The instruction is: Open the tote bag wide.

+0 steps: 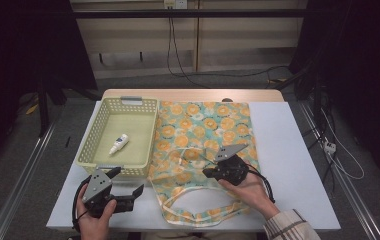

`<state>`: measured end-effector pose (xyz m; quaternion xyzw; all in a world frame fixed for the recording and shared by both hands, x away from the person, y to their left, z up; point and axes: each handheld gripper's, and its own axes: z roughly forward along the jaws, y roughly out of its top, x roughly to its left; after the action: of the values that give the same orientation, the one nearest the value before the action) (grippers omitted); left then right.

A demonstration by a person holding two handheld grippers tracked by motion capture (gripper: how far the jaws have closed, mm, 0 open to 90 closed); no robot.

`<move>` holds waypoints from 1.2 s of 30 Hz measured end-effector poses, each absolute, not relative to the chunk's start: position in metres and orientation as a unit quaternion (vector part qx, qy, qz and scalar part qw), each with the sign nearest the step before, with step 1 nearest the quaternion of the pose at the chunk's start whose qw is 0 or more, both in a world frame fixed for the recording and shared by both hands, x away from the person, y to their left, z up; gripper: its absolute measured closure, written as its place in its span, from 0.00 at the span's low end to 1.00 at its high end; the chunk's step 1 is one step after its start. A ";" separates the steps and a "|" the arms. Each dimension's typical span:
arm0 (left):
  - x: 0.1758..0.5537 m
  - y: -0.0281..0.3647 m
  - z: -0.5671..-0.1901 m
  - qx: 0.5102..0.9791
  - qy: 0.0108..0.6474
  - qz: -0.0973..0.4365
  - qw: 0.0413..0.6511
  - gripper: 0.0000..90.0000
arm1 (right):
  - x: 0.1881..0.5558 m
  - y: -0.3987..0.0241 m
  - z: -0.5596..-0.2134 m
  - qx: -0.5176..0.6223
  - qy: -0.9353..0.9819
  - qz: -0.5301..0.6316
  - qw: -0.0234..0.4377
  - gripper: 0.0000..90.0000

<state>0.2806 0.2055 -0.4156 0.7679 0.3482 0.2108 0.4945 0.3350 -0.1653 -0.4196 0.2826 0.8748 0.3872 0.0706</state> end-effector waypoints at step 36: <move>0.282 0.208 -0.418 0.768 0.354 0.202 0.494 0.07 | 0.372 -0.172 -0.359 0.287 0.814 0.489 0.128 1.00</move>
<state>0.2822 0.2079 -0.4178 0.7682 0.3540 0.2019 0.4938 0.3720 -0.1723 -0.3587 0.2869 0.8135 0.4893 0.1281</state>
